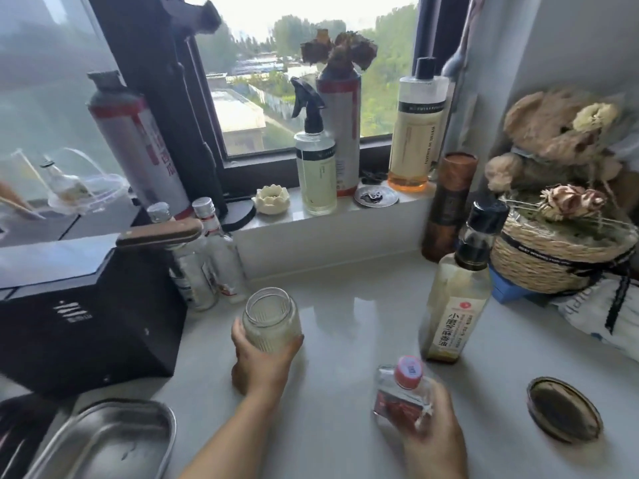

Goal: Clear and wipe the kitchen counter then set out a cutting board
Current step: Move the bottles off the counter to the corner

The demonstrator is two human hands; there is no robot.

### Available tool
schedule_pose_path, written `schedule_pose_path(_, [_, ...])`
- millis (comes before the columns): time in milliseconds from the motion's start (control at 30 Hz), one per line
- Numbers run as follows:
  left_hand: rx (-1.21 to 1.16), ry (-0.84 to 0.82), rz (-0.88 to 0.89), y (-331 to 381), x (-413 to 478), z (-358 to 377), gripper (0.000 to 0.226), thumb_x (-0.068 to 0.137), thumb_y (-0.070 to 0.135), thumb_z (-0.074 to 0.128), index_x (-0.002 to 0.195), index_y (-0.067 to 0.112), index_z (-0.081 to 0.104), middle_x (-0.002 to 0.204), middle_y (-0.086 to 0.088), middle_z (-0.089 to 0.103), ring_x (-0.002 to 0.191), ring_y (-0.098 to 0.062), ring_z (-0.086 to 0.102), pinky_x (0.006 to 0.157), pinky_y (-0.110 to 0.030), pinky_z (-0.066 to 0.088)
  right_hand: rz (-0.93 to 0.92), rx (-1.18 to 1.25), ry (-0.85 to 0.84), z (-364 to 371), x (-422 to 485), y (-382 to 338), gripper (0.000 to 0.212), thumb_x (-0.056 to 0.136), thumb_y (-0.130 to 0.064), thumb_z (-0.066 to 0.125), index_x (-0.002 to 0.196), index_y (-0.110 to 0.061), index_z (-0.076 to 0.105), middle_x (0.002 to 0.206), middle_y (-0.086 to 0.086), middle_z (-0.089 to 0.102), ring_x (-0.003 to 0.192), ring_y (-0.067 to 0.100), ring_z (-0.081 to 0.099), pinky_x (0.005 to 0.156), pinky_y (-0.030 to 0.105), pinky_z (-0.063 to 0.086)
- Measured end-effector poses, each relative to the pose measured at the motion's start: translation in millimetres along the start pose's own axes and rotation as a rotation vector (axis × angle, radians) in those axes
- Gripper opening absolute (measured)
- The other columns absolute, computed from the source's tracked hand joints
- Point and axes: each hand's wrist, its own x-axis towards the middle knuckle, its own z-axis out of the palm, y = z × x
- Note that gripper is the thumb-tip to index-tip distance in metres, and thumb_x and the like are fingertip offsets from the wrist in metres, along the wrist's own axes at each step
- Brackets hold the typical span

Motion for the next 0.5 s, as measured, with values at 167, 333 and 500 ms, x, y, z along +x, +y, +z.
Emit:
schedule_pose_path(167, [-0.044,-0.019,0.015,-4,-4,-24,0.094,0.043,0.036,0.088,0.124,0.027,0.04,0.127,-0.005,0.057,0.114,-0.029,0.054,0.096,-0.044,0.045,-0.056,-0.022,-0.223,47,40,-33,0.039,0.069,-0.014,0.077,0.079,-0.038,0.048,0.084,-0.018,0.062,0.082,0.016,0.058,0.061,0.014,0.038])
schedule_pose_path(333, [-0.136,0.074,-0.041,-22,-23,-51,0.099,0.034,0.041,0.088,0.123,0.033,0.044,0.125,0.002,0.058,0.114,-0.025,0.054,0.099,-0.04,0.044,-0.115,-0.058,-0.352,121,83,-62,0.038,0.075,-0.005,0.068,0.099,-0.028,0.05,0.091,-0.011,0.058,0.087,0.016,0.054,0.061,0.014,0.037])
schedule_pose_path(500, [-0.12,-0.108,-0.026,-53,-14,-64,0.105,0.039,0.044,0.085,0.128,0.031,0.031,0.129,0.01,0.047,0.121,-0.009,0.047,0.099,-0.022,0.038,-0.166,-0.086,-0.406,189,114,-77,0.038,0.075,0.0,0.062,0.108,-0.016,0.054,0.096,-0.001,0.062,0.086,0.018,0.055,0.059,0.024,0.031])
